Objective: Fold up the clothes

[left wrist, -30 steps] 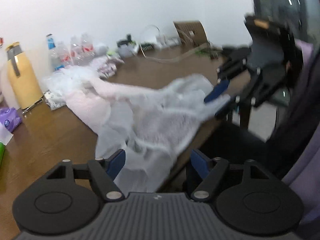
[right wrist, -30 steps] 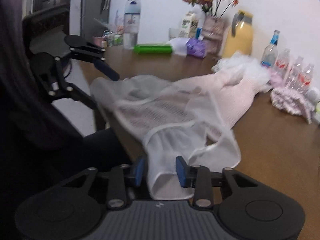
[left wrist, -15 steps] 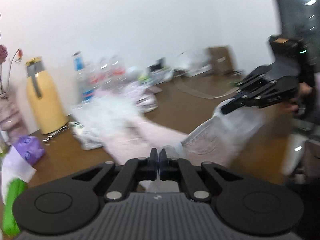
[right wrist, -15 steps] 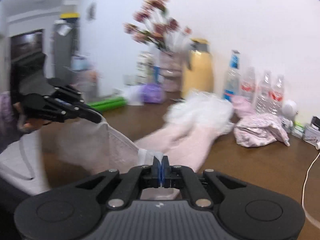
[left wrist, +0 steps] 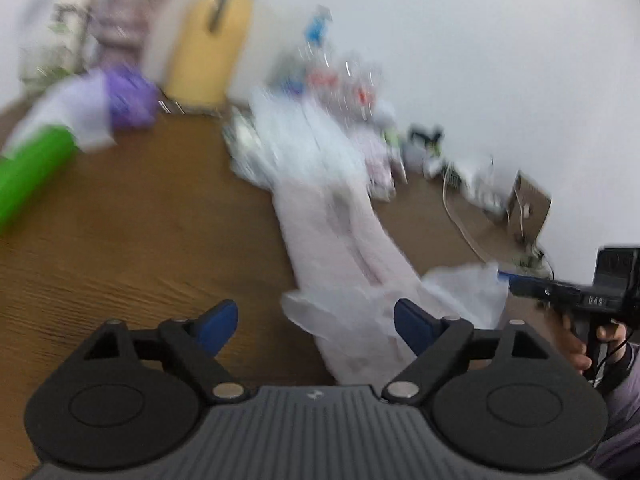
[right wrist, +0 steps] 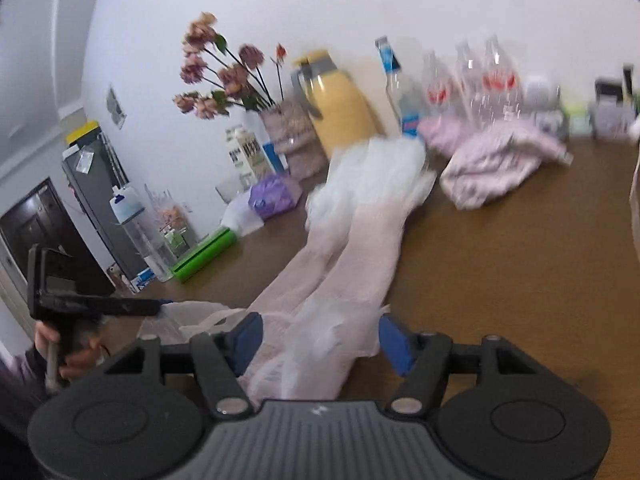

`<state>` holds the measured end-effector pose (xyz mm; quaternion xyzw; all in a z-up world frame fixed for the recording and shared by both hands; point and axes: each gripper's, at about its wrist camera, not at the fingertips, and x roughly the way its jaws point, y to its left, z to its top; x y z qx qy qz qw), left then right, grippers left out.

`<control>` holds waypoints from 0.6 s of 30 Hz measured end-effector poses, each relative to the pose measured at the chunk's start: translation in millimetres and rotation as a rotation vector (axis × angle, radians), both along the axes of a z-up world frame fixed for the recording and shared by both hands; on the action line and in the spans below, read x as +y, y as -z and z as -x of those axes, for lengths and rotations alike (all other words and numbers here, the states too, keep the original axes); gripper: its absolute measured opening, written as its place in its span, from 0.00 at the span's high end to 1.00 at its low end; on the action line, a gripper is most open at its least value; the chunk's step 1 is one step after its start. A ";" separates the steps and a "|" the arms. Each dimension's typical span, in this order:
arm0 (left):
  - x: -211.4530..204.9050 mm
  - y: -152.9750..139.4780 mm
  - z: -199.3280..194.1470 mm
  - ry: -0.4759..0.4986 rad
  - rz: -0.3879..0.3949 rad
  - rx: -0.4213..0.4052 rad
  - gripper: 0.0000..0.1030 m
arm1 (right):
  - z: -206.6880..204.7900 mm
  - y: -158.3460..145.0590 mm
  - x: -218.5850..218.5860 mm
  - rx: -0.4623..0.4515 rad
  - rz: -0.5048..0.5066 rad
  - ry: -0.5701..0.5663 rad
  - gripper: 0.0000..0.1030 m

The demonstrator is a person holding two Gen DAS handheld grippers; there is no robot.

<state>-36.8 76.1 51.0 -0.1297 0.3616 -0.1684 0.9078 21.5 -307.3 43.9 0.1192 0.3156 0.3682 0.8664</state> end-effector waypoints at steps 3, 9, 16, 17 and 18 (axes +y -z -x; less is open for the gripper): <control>-27.4 11.3 -26.9 -0.002 -0.060 0.107 0.60 | -13.7 22.8 20.6 0.071 0.008 0.017 0.84; -48.0 -3.3 -16.8 -0.051 -0.150 -0.054 0.92 | 11.9 11.0 38.0 -0.087 0.042 0.054 0.97; -70.4 17.1 -29.5 -0.107 -0.409 -0.015 0.51 | 23.3 16.2 74.9 -0.174 0.314 0.081 0.87; -61.5 14.3 -22.4 -0.126 -0.377 -0.026 0.41 | 29.2 13.0 70.2 -0.185 0.298 0.073 0.85; -51.5 8.7 -12.9 -0.132 -0.328 -0.043 0.40 | 33.5 9.9 64.6 -0.183 0.272 0.066 0.77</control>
